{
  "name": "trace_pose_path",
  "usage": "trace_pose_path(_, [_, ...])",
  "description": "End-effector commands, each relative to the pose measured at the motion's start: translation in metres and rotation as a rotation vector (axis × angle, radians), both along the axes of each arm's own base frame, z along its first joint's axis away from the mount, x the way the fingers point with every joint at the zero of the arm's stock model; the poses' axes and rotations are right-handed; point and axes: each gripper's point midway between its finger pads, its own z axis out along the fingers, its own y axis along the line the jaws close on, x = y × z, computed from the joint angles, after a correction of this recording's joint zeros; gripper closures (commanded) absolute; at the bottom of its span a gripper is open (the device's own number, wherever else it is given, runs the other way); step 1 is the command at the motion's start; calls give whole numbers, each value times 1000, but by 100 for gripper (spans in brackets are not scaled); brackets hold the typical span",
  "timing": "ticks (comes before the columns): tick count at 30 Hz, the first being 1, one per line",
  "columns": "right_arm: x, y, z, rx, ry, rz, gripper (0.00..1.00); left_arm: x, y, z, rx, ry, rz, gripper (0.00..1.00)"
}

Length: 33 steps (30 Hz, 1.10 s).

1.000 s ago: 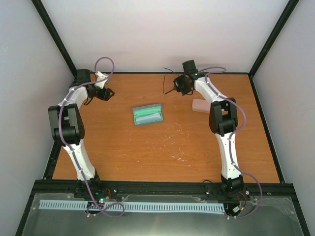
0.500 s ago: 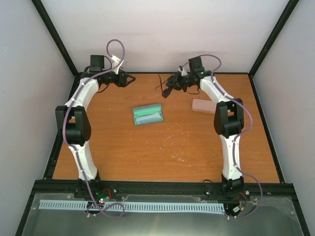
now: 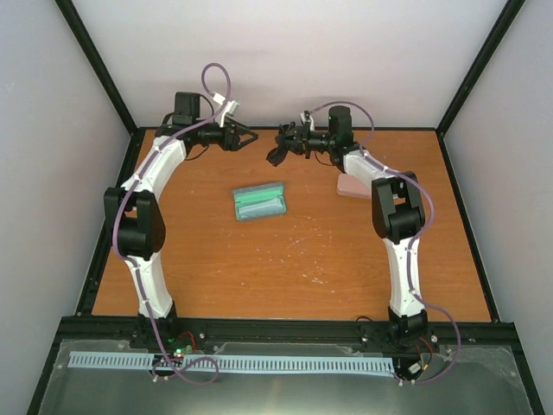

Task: Organize the sunglasses
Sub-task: Fold the sunglasses, then place the sunglasses in the sunglasses case.

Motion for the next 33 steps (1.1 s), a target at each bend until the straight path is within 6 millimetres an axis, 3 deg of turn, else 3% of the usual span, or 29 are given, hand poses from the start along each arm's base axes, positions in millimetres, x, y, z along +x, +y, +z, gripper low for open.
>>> trace_pose_path(1, [-28, 27, 58, 75, -146, 134, 89, -19, -20, 16, -46, -11, -63, 41])
trace_pose_path(3, [-27, 25, 45, -7, -116, 112, 91, -16, -19, 10, -27, -1, -43, 41])
trace_pose_path(5, [-24, 8, 17, -172, -47, 63, 91, -12, -13, 1, 22, -5, -6, 40])
trace_pose_path(8, [-42, -21, -15, -350, 45, 88, 92, -7, 7, -16, 73, 8, 48, 40])
trace_pose_path(13, [-86, -44, -30, -450, 92, 179, 92, -3, 46, -41, 129, 30, 128, 40])
trace_pose_path(17, [-104, -47, -37, -407, 159, 128, 93, 3, 60, -80, 249, 36, 174, 43])
trace_pose_path(19, [-103, -46, -37, -368, 156, 73, 94, 6, 63, -109, 302, 82, 175, 46])
trace_pose_path(24, [-118, -50, -67, -353, 269, 7, 95, 1, 55, -167, 411, 158, 125, 51])
trace_pose_path(30, [-123, -49, -89, -394, 308, -4, 95, -8, 50, -214, 473, 226, 89, 51])
trace_pose_path(33, [-120, -49, -98, -398, 323, -24, 94, -17, 48, -227, 497, 248, 72, 51])
